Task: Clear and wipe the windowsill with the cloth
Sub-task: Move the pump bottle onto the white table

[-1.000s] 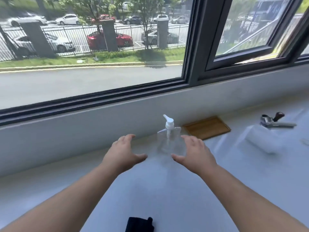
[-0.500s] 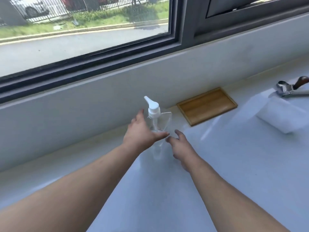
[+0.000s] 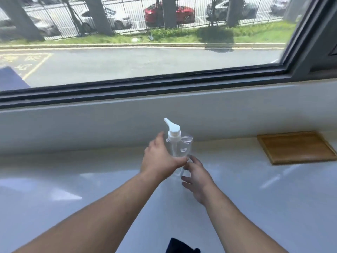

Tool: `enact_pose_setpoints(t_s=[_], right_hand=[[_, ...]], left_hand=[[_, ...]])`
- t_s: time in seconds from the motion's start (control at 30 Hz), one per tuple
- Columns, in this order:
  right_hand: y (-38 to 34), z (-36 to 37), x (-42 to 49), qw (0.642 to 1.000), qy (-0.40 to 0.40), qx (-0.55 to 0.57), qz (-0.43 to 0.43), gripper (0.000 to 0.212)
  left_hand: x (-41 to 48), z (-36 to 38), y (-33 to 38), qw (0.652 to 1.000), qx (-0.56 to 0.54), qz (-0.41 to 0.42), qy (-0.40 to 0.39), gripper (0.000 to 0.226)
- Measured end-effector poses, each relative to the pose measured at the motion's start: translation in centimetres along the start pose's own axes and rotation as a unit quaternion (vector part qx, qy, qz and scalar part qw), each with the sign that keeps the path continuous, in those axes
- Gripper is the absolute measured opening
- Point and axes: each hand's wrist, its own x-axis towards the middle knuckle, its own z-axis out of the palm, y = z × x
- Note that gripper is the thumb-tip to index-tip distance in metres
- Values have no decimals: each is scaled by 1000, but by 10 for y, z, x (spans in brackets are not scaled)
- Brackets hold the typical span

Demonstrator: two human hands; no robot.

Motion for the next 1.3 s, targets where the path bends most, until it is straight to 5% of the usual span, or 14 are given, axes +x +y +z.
enact_pose_setpoints(t_s=[0.4, 0.7, 1.03, 1.2, 1.3], right_hand=[[161, 385, -152, 934, -270, -233, 23, 65], [364, 597, -311, 846, -389, -357, 77, 66], [529, 672, -373, 815, -390, -413, 116, 73], [557, 675, -369, 791, -389, -466, 77, 54], [551, 672, -366, 769, -408, -489, 52, 80]], left_hand=[[-225, -283, -324, 954, -42, -194, 225, 110], [-464, -395, -554, 885, -57, -350, 302, 134], [-592, -398, -693, 853, -96, -412, 306, 137], [-607, -382, -719, 850, -133, -414, 297, 139], [-609, -384, -722, 851, -128, -416, 293, 145]])
